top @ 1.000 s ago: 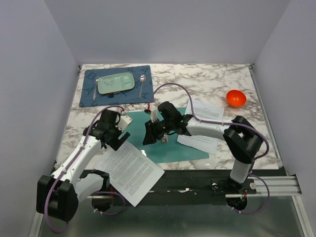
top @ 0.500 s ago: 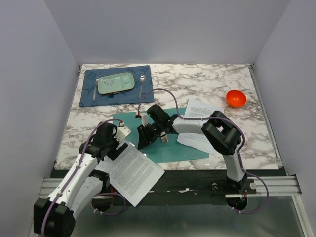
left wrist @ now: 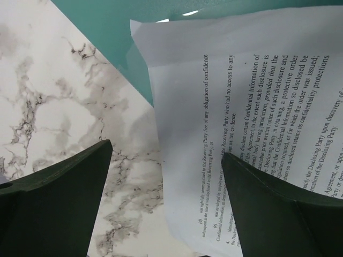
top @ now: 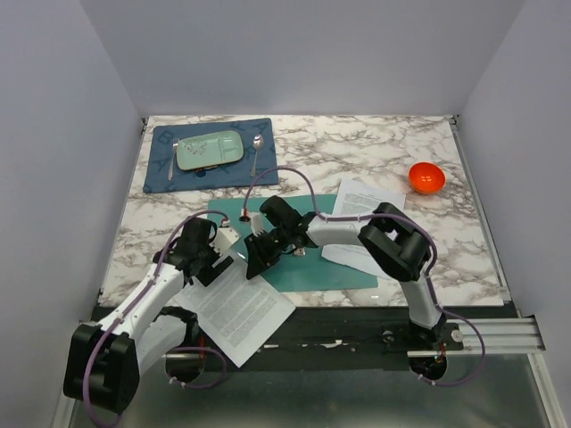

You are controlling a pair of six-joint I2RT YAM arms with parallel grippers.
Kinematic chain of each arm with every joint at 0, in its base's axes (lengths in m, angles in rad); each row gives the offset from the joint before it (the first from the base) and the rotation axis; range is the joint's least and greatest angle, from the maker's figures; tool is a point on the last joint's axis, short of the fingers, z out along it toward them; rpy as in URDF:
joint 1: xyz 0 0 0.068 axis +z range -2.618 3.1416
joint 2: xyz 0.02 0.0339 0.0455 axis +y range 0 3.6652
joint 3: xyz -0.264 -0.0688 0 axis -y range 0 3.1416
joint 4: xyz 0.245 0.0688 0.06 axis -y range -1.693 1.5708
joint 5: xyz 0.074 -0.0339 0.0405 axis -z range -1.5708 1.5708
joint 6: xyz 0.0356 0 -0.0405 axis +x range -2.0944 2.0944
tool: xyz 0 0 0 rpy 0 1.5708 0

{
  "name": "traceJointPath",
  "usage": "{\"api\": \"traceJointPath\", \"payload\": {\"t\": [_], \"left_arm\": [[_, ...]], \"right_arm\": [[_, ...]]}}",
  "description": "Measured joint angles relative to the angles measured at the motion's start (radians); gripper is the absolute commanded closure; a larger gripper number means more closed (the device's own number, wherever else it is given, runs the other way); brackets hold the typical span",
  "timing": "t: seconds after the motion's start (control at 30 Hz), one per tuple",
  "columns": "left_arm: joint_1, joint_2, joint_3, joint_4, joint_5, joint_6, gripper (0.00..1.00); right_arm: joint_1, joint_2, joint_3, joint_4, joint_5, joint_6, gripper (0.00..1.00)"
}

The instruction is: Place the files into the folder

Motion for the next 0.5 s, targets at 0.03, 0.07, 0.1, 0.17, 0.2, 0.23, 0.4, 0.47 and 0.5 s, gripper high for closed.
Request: {"api": "traceJointPath", "payload": {"t": [0.03, 0.07, 0.1, 0.17, 0.2, 0.23, 0.4, 0.47, 0.5], "left_arm": [[0.000, 0.010, 0.003, 0.011, -0.002, -0.001, 0.01], [0.000, 0.016, 0.006, 0.019, -0.002, -0.002, 0.01], [0.000, 0.023, 0.008, 0.031, -0.003, -0.002, 0.01], [0.001, 0.023, 0.007, 0.037, -0.005, -0.002, 0.01], [0.002, 0.023, 0.007, 0.037, -0.005, -0.002, 0.01], [0.002, 0.020, 0.007, 0.037, -0.005, -0.002, 0.01], [0.009, 0.004, 0.006, 0.026, -0.005, -0.007, 0.01], [0.030, -0.014, 0.019, -0.002, -0.005, -0.008, 0.01], [0.043, -0.023, 0.032, -0.018, -0.004, -0.007, 0.01]], "right_arm": [[0.003, 0.005, 0.000, 0.000, 0.000, 0.003, 0.60], [0.007, 0.011, 0.000, 0.002, -0.001, 0.005, 0.61], [0.011, 0.016, 0.000, 0.004, -0.001, 0.006, 0.64], [0.019, 0.028, 0.000, 0.012, -0.013, 0.015, 0.68], [0.022, 0.031, 0.000, 0.016, -0.016, 0.020, 0.76], [0.025, 0.033, 0.000, 0.021, -0.016, 0.024, 0.80], [0.029, 0.039, -0.002, 0.045, -0.016, 0.047, 0.99], [0.029, 0.034, -0.003, 0.047, -0.006, 0.047, 1.00], [0.029, 0.027, -0.004, 0.044, 0.005, 0.044, 0.99]]}}
